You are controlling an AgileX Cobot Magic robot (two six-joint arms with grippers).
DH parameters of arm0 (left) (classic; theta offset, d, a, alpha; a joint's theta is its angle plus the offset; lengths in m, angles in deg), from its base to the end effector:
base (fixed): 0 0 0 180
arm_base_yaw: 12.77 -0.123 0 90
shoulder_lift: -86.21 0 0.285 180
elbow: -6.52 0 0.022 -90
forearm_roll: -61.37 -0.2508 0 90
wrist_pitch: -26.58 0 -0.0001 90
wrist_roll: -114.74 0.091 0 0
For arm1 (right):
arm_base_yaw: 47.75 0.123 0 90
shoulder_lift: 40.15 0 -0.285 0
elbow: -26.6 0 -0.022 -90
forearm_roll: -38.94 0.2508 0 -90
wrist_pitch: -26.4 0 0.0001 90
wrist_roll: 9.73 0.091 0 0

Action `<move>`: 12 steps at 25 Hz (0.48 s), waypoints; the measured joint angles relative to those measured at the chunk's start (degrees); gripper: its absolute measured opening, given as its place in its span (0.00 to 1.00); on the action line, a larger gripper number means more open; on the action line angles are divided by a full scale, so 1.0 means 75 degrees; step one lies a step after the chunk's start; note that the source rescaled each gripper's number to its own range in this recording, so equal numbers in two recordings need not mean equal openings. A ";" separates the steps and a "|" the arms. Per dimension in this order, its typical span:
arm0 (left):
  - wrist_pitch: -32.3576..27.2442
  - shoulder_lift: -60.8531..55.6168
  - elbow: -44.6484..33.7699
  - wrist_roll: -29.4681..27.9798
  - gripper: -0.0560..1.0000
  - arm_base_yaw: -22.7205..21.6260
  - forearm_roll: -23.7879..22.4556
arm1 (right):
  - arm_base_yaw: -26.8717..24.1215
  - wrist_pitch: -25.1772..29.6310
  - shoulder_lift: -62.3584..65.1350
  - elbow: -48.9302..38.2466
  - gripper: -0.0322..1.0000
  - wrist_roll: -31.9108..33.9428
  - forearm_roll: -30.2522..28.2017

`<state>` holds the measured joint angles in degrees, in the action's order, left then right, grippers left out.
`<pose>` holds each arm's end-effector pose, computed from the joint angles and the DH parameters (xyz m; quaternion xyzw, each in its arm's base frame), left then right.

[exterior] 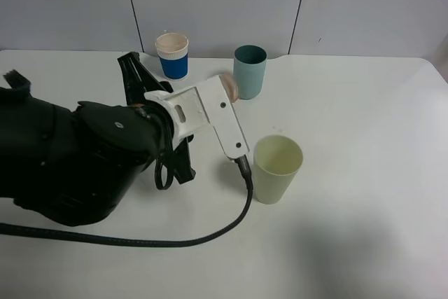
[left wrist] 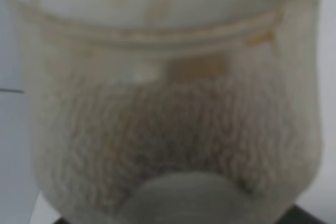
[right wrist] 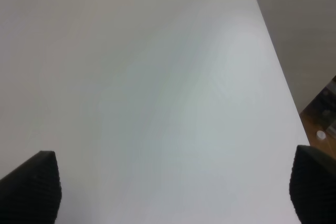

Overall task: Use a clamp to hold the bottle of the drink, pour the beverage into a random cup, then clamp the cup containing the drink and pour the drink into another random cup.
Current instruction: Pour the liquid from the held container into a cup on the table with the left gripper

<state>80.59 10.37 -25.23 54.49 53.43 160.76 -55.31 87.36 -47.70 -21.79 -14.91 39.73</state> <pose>0.1829 -0.2348 0.1877 0.4628 0.7367 0.2790 0.4065 -0.0058 0.0019 0.2779 0.0174 0.8520 -0.0512 0.5208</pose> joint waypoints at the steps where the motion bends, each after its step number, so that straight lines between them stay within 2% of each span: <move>1: 0.0000 0.0102 0.0101 0.0143 0.05 0.0061 0.0055 | 0.0000 0.0000 0.0000 0.0000 0.61 0.0000 0.0000; 5: -0.0009 0.0447 0.0446 0.0587 0.05 0.0156 0.0096 | 0.0000 0.0000 0.0000 0.0000 0.61 0.0000 0.0000; 12: -0.0110 0.0856 0.0667 0.0698 0.05 0.0156 0.0088 | 0.0000 0.0000 0.0000 0.0000 0.61 0.0000 0.0000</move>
<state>79.76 16.79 -20.23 59.73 54.59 161.41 -55.31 87.36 -47.70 -21.79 -14.91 39.73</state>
